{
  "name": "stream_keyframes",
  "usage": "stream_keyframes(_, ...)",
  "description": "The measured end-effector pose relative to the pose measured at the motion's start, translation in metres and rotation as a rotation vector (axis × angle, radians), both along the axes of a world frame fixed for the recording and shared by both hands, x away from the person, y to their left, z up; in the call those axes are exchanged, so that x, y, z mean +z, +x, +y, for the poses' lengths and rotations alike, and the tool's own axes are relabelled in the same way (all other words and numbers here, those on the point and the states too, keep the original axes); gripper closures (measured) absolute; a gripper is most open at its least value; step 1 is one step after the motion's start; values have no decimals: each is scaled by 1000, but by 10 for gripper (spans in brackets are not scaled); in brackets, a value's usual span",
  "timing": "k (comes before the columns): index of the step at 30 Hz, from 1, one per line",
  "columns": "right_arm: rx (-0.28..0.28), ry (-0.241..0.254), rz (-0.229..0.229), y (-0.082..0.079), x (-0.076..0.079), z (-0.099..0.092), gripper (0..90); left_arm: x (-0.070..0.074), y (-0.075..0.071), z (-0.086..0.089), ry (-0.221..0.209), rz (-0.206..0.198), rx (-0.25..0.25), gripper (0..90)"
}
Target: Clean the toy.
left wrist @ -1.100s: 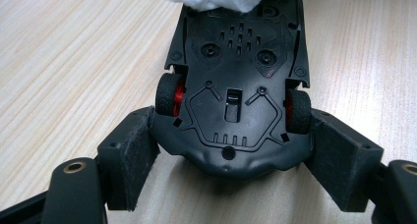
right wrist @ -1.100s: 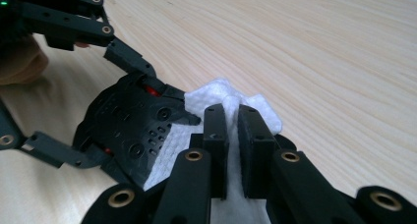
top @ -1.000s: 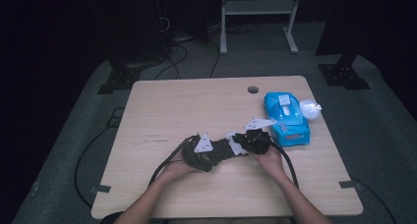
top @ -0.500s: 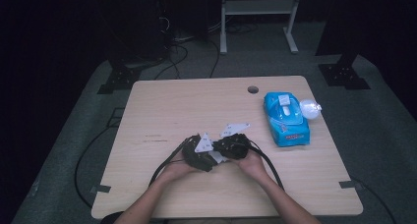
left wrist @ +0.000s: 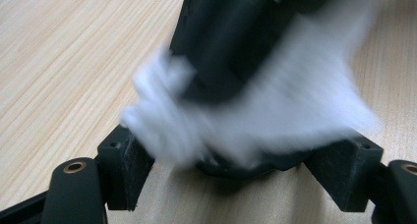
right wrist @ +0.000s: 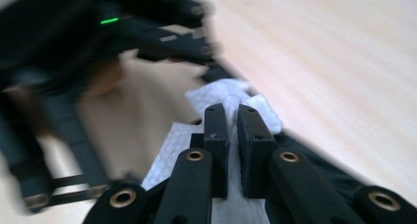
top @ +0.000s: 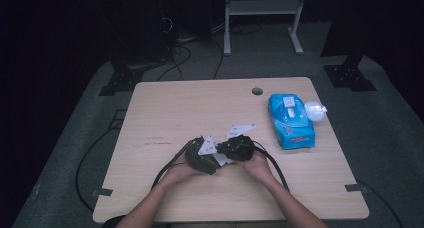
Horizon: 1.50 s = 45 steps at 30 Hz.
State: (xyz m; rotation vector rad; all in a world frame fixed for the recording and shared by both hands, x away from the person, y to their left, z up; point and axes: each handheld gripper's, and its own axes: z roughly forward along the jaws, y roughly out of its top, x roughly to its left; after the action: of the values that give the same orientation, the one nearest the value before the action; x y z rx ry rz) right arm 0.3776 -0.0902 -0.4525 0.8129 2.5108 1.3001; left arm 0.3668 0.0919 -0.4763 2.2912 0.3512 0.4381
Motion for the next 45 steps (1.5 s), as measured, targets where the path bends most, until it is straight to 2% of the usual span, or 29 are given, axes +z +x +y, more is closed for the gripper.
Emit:
stream_keyframes(1, 0, 0, 0, 0, 0, 0, 831, 0, 0, 0, 0, 0, 0, 238)
stream_keyframes(3, -35, -13, -23, 5, 3, -6, 831, 0, 0, 0, -4, 5, 1, 238)
stream_keyframes(5, -84, -46, -53, 10, 6, -16, 831, 0, 0, 1, 0, 4, 0, 238)
stream_keyframes(6, -126, -32, -47, 14, 6, -28, 830, 0, 0, 1, -7, 6, 1, 238)
stream_keyframes(7, -126, -32, -47, 14, 6, -28, 830, 0, 0, 1, -7, 6, 1, 238)
stream_keyframes(8, -151, -4, -27, 16, 6, -36, 830, 0, 1, 1, -10, 9, -1, 238)
stream_keyframes(11, -149, -12, -36, 13, 6, -35, 830, 0, 1, 0, -6, 5, -1, 238)
stream_keyframes(12, -116, -13, -29, 10, 5, -27, 830, 0, 0, -1, -3, 0, 1, 238)
stream_keyframes(13, -116, -13, -29, 10, 5, -27, 830, 0, 0, -1, -3, 0, 1, 238)
stream_keyframes(14, -88, -21, -36, 6, 4, -17, 830, 0, 0, -1, 2, -1, 0, 238)
stream_keyframes(17, -77, -26, -44, 4, 3, -13, 829, 0, 0, 0, 0, 2, -1, 238)
stream_keyframes(21, -119, -46, -64, 9, 5, -28, 828, 0, 0, 1, -13, 6, 3, 238)
stream_keyframes(22, -144, -69, -81, 10, 7, -41, 828, -1, 0, 1, -8, 4, 1, 238)
stream_keyframes(23, -144, -69, -81, 10, 7, -41, 828, -1, 0, 1, -8, 4, 1, 238)
stream_keyframes(24, -173, -62, -72, 10, 8, -54, 828, -1, 0, 1, -7, 3, 1, 238)
stream_keyframes(25, -173, -62, -72, 10, 8, -54, 828, -1, 0, 1, -7, 3, 1, 238)
stream_keyframes(26, -189, -64, -70, 7, 9, -65, 829, 0, 1, 1, -4, 4, -2, 238)
stream_keyframes(28, -191, -71, -64, 5, 9, -69, 829, 0, 0, 1, -1, 3, -2, 238)
stream_keyframes(30, -169, -69, -43, -1, 7, -77, 829, 0, 0, 1, -1, 3, -1, 238)
stream_keyframes(36, -158, -84, -39, -15, 5, -87, 828, -1, 1, 1, -6, 6, -1, 238)
stream_keyframes(37, -149, -87, -33, -20, 4, -90, 828, -1, 1, 1, 7, -2, -4, 238)
stream_keyframes(41, -129, -68, -24, -22, 4, -84, 828, -1, 1, 1, 1, 2, 0, 238)
stream_keyframes(42, -104, -63, -17, -23, 3, -75, 828, -1, 0, 0, -5, 3, 2, 238)
stream_keyframes(45, -85, -69, -29, -22, 3, -67, 828, -1, 0, 1, -7, 4, 2, 238)
